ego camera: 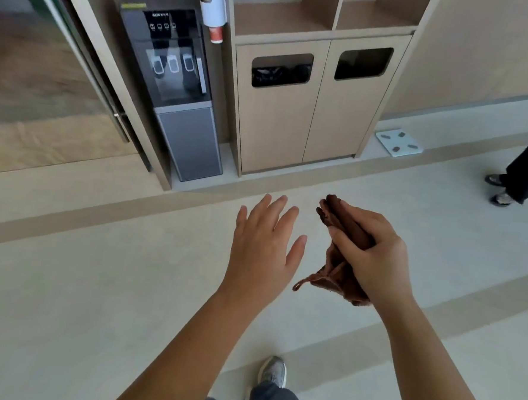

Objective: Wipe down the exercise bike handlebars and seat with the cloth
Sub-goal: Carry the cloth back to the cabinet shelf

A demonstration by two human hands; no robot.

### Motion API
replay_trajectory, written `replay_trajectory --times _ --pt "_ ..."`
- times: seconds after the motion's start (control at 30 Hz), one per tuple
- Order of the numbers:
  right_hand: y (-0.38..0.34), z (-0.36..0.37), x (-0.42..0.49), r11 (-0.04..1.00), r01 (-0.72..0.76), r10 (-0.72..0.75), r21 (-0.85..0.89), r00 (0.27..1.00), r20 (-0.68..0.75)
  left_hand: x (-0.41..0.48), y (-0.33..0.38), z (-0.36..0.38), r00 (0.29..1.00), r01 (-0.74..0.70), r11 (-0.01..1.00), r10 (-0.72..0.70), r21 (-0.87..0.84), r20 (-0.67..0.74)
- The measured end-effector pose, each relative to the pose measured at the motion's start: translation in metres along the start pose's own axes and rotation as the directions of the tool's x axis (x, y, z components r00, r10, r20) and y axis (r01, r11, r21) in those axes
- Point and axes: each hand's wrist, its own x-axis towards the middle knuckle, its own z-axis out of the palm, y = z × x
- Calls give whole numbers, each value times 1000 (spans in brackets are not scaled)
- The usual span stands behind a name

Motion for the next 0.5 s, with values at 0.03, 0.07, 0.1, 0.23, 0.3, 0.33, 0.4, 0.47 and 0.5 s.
replay_trajectory --times 0.03,0.07,0.1,0.23,0.3,0.33,0.4,0.47,0.5 --pt "1 -2 18 1000 -5 5 23 1000 7 16 0 4 1000 6 1000 -6 9 -13" --pt "3 -4 34 1000 -2 2 29 1000 7 30 -2 7 1000 14 1000 -14 21 -16" --pt "5 -4 49 1000 5 -5 24 1000 3 42 -5 11 1000 30 999 -30 32 -7" --pt "16 3 100 999 1 -2 45 1000 14 88 -23 31 994 93 995 -95 32 46" --pt "21 10 124 1000 7 -7 7 1000 15 112 -32 38 994 97 995 -98 29 44" --pt "23 14 137 1000 12 -12 -18 1000 19 125 -37 41 994 96 995 -97 31 40" --pt "24 24 163 999 14 -13 -38 999 31 151 -48 45 994 99 995 -100 30 36" --pt "23 36 191 999 27 -26 -22 999 33 179 -63 50 994 104 994 -105 22 20" --pt "22 43 207 999 40 -39 -22 999 26 194 -72 51 995 104 994 -105 17 5"
